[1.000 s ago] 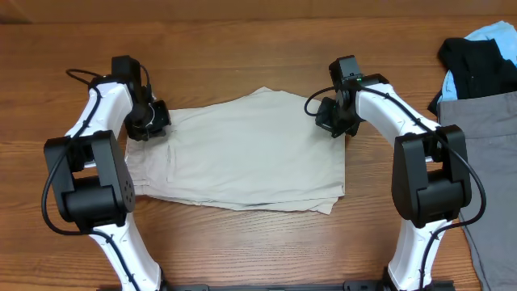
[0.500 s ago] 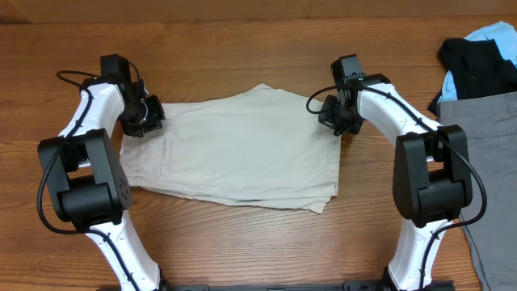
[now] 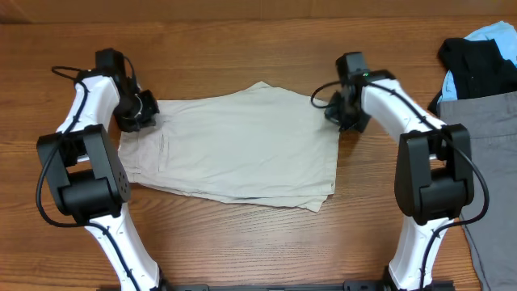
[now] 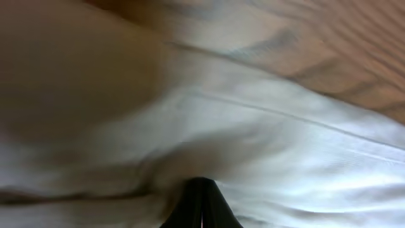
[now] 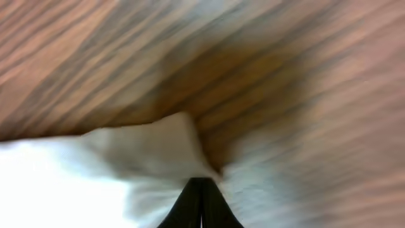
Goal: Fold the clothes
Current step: 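Lift the near edge with both grippers and fold it toward the far edge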
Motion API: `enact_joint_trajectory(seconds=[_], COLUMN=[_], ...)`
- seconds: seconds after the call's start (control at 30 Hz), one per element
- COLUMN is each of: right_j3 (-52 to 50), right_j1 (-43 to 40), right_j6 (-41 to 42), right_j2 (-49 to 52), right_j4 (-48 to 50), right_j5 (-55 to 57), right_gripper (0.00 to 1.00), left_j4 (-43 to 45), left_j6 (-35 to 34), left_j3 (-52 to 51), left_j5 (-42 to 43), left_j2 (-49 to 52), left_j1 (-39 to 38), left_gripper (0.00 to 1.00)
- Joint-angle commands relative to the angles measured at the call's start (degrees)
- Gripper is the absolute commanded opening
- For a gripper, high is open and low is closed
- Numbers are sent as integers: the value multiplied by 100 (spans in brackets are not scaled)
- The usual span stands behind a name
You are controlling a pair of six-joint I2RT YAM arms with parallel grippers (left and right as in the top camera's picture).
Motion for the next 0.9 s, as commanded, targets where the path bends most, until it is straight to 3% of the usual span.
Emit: enact_joint_trajectory(seconds=[0.0,0.07,0.23,0.4,0.43,0.53,0.63,0.87], right_j3=[966,1941,3292,3060,2979,2328,1624,201], right_j1=[-280,-348,-337,-136,-103,131,348,540], right_j6=[-144,-238,-260,-498,-498,-494,-494,-455], right_j2=[37,37,35,44,44,46,46,46], right_j4=[-374,-1023,-2695,-4026,-4083,-3908,-3442,-2002], right_j5=[243,289,-221,-879,-879,-883,-931,-1381], right_gripper=[4,4,4,4,4,4,4,4], left_j4=[-393,-916,-1867,-2465,-2516,-2638,-2702,-2752], left_j6=[-136,-136,-109,-114,-114,-107,-66,-68], left_j3=[699,1252,1969,2210,2208,2208,2208,2208], left_j5=[-540,-520,-595,-721,-728,-739,-743,-824], left_j2=[164,164,164,166,166,168,168,168], left_j1=[251,249,262,293,297,297,297,302], left_gripper=[4,4,4,4,5,28,37,38])
